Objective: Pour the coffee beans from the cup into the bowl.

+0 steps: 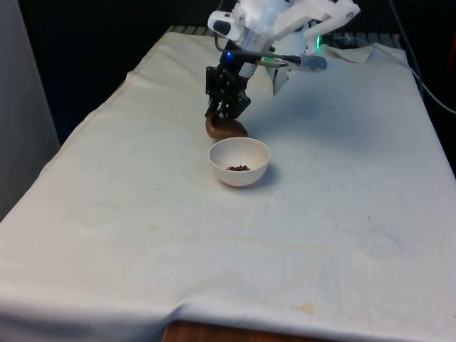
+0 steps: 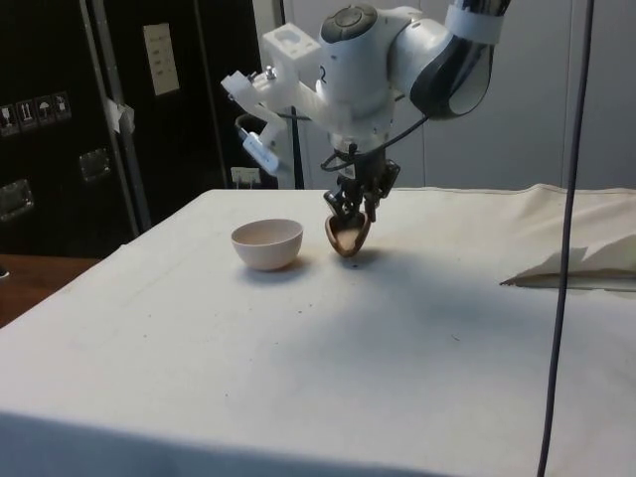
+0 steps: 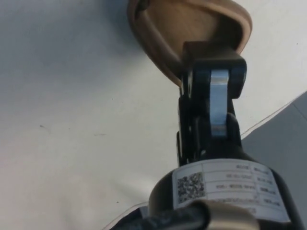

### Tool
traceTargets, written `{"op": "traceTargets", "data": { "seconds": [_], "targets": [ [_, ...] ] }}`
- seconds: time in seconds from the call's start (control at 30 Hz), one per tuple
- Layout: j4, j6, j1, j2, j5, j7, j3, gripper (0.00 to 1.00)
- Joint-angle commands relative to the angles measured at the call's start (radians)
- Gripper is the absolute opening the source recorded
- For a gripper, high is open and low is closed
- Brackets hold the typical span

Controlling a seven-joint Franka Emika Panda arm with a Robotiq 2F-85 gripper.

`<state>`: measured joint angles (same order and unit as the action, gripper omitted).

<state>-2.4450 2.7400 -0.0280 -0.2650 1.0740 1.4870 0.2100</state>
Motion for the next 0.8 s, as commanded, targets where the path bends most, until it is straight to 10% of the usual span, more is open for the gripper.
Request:
{"op": "traceTargets", "data": {
  "seconds": [0.0, 0.2, 0.23, 0.27, 0.47, 0.5, 0.53, 0.77],
  "targets": [
    [-0.011, 0.027, -0.014, -0.006, -0.026, -0.029, -0.006, 0.05],
    [-0.014, 0.050, -0.016, -0.011, -0.077, -0.079, 0.007, 0.05],
    [-0.004, 0.023, -0.001, -0.005, -0.053, -0.053, 0.015, 0.05],
    [-0.015, 0.053, -0.017, -0.012, -0.085, -0.087, 0.009, 0.05],
    [-0.018, 0.072, -0.019, -0.018, -0.137, -0.140, 0.020, 0.05],
    [-0.006, 0.048, -0.002, -0.013, -0.112, -0.113, 0.031, 0.05],
    [-0.019, 0.075, -0.019, -0.019, -0.145, -0.148, 0.022, 0.05],
    [-0.022, 0.083, -0.022, -0.021, -0.226, -0.227, 0.029, 0.05]
  ]
}}
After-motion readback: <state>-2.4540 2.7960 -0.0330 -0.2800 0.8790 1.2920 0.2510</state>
